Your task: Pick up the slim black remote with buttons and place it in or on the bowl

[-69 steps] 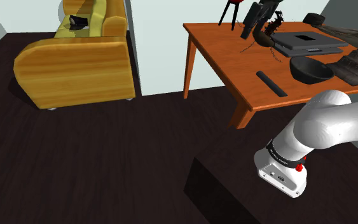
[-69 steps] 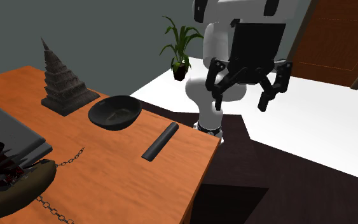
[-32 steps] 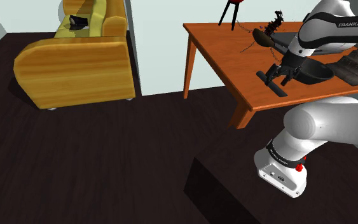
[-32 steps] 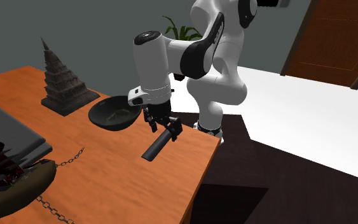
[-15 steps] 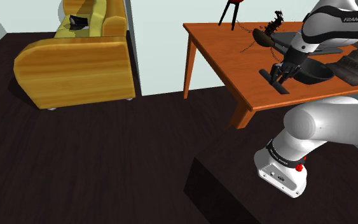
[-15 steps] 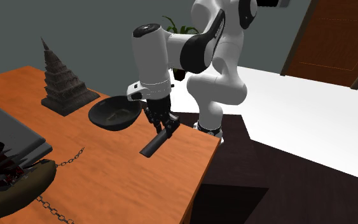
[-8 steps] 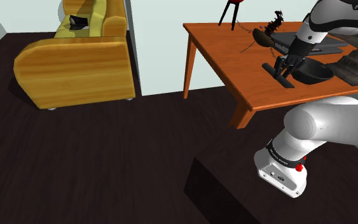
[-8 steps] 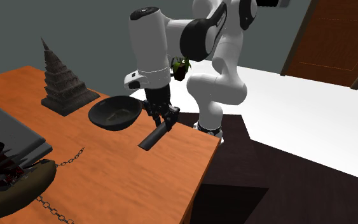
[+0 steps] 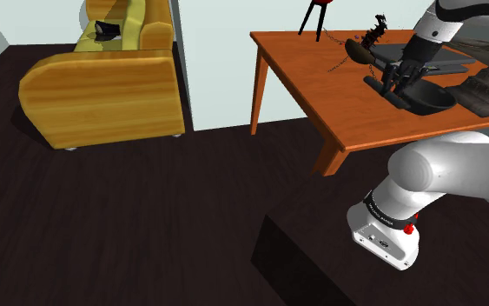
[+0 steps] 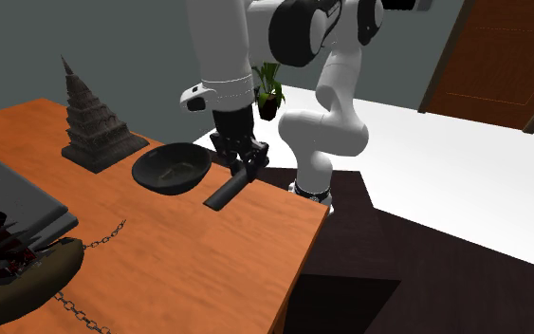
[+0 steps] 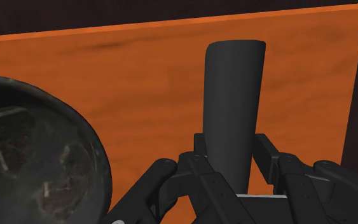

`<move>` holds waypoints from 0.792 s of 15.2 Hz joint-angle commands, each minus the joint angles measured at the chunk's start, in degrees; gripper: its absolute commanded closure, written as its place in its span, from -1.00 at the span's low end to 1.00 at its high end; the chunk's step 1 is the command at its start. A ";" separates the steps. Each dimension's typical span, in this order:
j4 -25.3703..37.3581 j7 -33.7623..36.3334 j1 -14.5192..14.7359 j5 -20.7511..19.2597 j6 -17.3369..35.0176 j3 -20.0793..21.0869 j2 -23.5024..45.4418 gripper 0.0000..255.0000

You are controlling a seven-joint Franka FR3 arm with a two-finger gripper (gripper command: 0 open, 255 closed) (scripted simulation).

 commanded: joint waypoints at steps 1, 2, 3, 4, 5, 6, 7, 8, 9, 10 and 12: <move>1.70 0.00 0.18 0.37 -1.62 0.38 0.07 1.00; 2.49 0.02 0.28 0.54 -2.34 0.56 0.14 1.00; 3.28 0.04 0.37 0.72 -3.04 0.73 0.23 1.00; 4.09 0.06 0.46 0.89 -3.75 0.91 0.33 1.00; 4.90 0.08 0.55 1.06 -4.45 1.08 0.44 1.00; 5.72 0.10 0.65 1.22 -5.14 1.24 0.57 1.00; 6.55 0.11 0.74 1.38 -5.83 1.40 0.70 1.00; 7.39 0.12 0.83 1.54 -6.51 1.55 0.86 1.00; 8.23 0.14 0.92 1.70 -7.19 1.70 1.02 1.00; 9.09 0.15 1.01 1.85 -7.87 1.85 1.19 1.00; 9.67 -1.25 0.63 0.83 -7.76 0.41 1.76 1.00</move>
